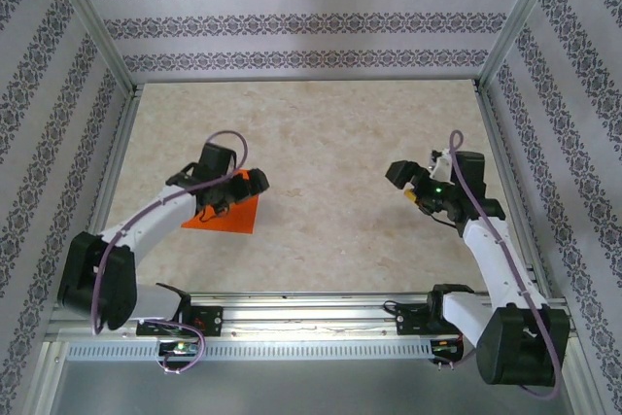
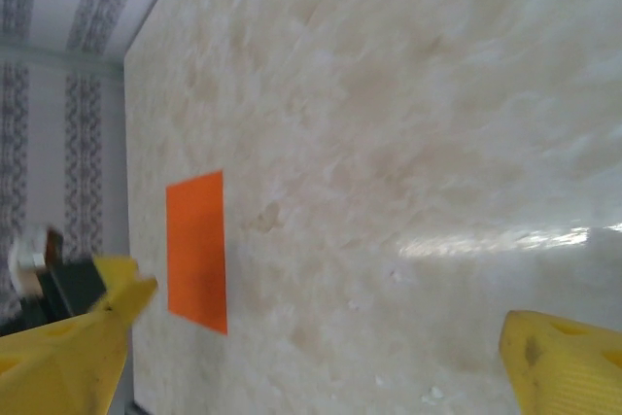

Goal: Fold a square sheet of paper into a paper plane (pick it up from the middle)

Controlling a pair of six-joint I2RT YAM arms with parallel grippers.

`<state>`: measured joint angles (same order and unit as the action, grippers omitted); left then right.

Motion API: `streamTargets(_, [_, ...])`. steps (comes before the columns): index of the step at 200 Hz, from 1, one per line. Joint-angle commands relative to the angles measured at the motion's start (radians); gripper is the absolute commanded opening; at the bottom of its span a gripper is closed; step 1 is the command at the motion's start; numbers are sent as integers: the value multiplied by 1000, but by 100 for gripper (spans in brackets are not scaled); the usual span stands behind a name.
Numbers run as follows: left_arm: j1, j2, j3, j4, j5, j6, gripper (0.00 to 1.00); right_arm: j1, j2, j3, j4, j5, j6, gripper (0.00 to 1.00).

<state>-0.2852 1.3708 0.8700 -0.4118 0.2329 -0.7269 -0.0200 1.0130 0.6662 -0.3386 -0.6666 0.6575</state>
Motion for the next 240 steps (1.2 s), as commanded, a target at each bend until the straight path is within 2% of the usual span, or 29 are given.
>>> streamTargets(1, [46, 86, 55, -135, -24, 99, 99, 89, 19, 21, 27, 49, -11, 98])
streamTargets(40, [50, 198, 88, -123, 21, 108, 99, 227, 66, 32, 54, 137, 15, 98])
streamTargets(57, [44, 219, 68, -110, 41, 83, 99, 267, 82, 35, 69, 165, 24, 98])
streamTargets(75, [20, 214, 43, -109, 12, 15, 99, 292, 104, 41, 78, 171, 28, 98])
streamTargets(127, [-138, 253, 3, -44, 32, -157, 99, 307, 156, 47, 86, 197, 58, 98])
streamTargets(145, [-232, 257, -23, 63, 1, -264, 99, 307, 166, 50, 82, 207, 68, 98])
streamTargets(162, [-289, 314, -28, 158, 33, -350, 99, 307, 170, 52, 78, 211, 76, 98])
streamTargets(185, [-371, 397, 39, 169, 21, -389, 99, 307, 163, 51, 61, 221, 83, 98])
streamTargets(203, [-410, 430, 92, 140, -3, -439, 99, 307, 146, 44, 53, 236, 86, 98])
streamTargets(222, [-433, 413, 91, 197, -22, -507, 99, 305, 132, 30, 53, 246, 87, 98])
streamTargets(240, [-441, 386, 125, 195, -31, -485, 99, 305, 133, 25, 58, 239, 86, 98])
